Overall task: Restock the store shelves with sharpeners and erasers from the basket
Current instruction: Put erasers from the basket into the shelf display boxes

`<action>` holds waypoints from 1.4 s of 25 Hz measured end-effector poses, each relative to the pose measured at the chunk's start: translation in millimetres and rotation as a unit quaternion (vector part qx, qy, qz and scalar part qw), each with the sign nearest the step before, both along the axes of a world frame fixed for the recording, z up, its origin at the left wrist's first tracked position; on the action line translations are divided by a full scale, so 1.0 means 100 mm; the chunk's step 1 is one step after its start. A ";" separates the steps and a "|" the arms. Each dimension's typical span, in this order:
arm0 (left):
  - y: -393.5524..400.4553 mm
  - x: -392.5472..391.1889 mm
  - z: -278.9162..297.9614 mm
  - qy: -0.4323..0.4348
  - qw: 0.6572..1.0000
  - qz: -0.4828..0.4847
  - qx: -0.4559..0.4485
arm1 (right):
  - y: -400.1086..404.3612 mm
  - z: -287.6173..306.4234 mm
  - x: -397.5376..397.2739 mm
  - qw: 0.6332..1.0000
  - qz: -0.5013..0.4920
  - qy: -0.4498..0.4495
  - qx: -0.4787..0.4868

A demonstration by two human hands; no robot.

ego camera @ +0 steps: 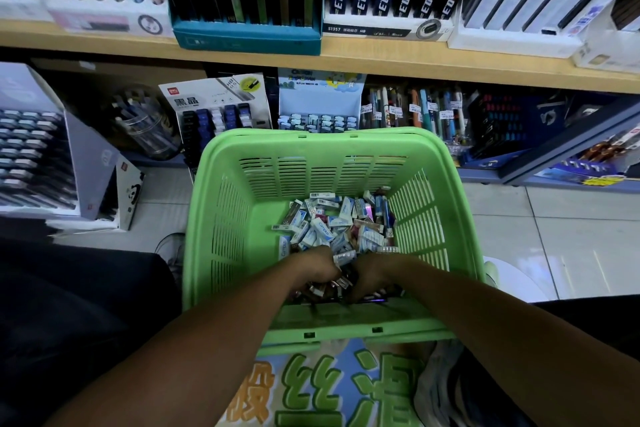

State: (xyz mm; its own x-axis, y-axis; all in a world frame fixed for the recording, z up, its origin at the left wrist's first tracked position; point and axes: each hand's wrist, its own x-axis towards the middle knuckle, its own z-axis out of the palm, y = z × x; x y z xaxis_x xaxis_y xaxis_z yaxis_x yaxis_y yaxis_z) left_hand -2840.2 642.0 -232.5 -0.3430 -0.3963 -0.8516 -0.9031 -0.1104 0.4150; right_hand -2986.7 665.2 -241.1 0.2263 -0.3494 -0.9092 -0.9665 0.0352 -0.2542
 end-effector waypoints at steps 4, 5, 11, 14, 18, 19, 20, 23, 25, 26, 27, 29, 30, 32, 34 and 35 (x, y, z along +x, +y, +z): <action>-0.02 0.02 -0.04 -0.005 1.000 0.001 -0.008 | 0.03 -0.03 0.11 0.999 0.030 -0.015 -0.002; -0.03 0.03 -0.02 -0.005 1.000 0.005 -0.009 | 0.01 -0.02 0.12 0.999 0.033 -0.018 0.001; -0.12 0.13 -0.01 0.038 0.988 0.132 0.073 | -0.17 0.27 -0.07 0.996 -0.051 -0.060 0.030; -0.21 0.20 0.11 0.097 0.946 0.277 0.137 | -0.29 0.59 -0.20 0.972 -0.202 -0.117 0.037; -0.27 0.19 0.34 0.180 0.863 0.449 0.149 | -0.40 0.87 -0.20 0.926 -0.319 -0.180 -0.093; -0.26 0.15 0.42 0.202 0.843 0.470 0.168 | -0.41 0.91 -0.15 0.917 -0.324 -0.196 -0.128; -0.26 0.10 0.49 0.219 0.829 0.481 0.184 | -0.41 0.95 -0.09 0.910 -0.322 -0.210 -0.153; -0.23 -0.07 0.69 0.269 0.780 0.527 0.204 | -0.40 1.11 0.09 0.907 -0.297 -0.225 -0.194; -0.25 -0.10 0.78 0.302 0.739 0.572 0.188 | -0.44 1.26 0.12 0.905 -0.313 -0.238 -0.163; -0.27 -0.10 0.84 0.318 0.725 0.584 0.179 | -0.45 1.34 0.11 0.904 -0.318 -0.250 -0.139; -0.29 -0.11 0.90 0.333 0.714 0.592 0.174 | -0.47 1.42 0.09 0.905 -0.318 -0.250 -0.131; -0.33 -0.11 1.03 0.362 0.702 0.588 0.174 | -0.48 1.62 0.02 0.910 -0.311 -0.223 -0.160; -0.35 -0.12 1.10 0.378 0.704 0.575 0.175 | -0.47 1.74 0.00 0.905 -0.322 -0.215 -0.175; -0.38 -0.14 1.29 0.405 0.716 0.543 0.168 | -0.47 1.98 -0.07 0.883 -0.363 -0.237 -0.179; -0.39 -0.17 1.54 0.421 0.728 0.521 0.148 | -0.48 2.21 -0.16 0.850 -0.410 -0.290 -0.157; -0.39 -0.19 1.68 0.426 0.732 0.513 0.139 | -0.49 2.32 -0.22 0.836 -0.425 -0.312 -0.155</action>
State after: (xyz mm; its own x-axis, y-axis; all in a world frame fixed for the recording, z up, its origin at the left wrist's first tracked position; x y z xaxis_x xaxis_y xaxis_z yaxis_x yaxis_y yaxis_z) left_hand -2858.9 603.1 -64.9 -0.4402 -0.6700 -0.5978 0.2888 -0.7360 0.6123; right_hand -3008.6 616.6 -9.0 0.1735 -0.8220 -0.5424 -0.3021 0.4798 -0.8237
